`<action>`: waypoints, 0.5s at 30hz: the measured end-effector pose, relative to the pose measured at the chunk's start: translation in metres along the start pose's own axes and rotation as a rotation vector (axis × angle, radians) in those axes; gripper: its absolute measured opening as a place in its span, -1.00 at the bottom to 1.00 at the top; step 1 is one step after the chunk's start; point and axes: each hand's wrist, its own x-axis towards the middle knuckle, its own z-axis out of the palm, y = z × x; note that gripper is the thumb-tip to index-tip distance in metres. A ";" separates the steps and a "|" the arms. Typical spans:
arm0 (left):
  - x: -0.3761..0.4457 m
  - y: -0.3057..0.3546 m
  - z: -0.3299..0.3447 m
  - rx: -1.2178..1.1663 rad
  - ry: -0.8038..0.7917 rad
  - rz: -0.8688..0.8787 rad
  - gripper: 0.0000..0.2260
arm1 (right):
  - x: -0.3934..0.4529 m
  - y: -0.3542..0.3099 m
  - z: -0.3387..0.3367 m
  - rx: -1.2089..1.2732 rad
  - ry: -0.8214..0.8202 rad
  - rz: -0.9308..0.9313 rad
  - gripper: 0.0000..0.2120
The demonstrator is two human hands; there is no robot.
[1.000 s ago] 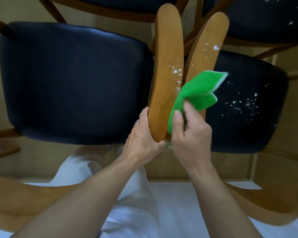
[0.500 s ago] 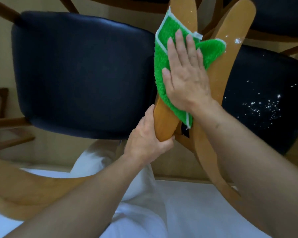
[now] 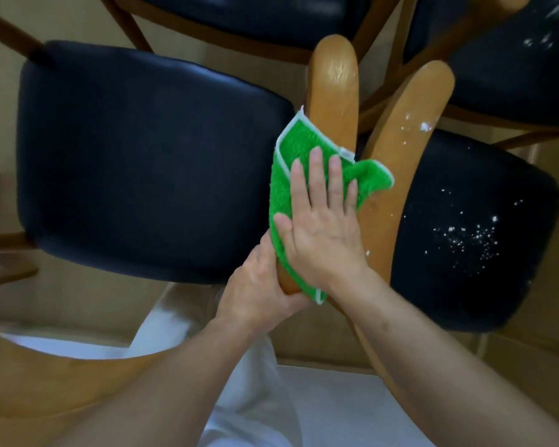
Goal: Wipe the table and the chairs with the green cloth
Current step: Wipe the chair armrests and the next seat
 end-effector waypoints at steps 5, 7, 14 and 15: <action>-0.001 0.000 0.002 0.028 0.019 -0.001 -0.08 | 0.030 0.005 -0.009 0.029 0.083 0.048 -0.32; -0.002 -0.001 0.003 0.064 0.021 0.005 -0.09 | 0.071 0.016 -0.025 0.054 0.158 0.102 -0.32; -0.001 -0.004 0.004 0.109 0.026 0.020 -0.08 | 0.144 0.031 -0.056 0.215 0.328 0.170 -0.36; -0.001 -0.003 0.003 0.109 0.024 0.019 -0.08 | 0.134 0.026 -0.051 0.198 0.327 0.188 -0.35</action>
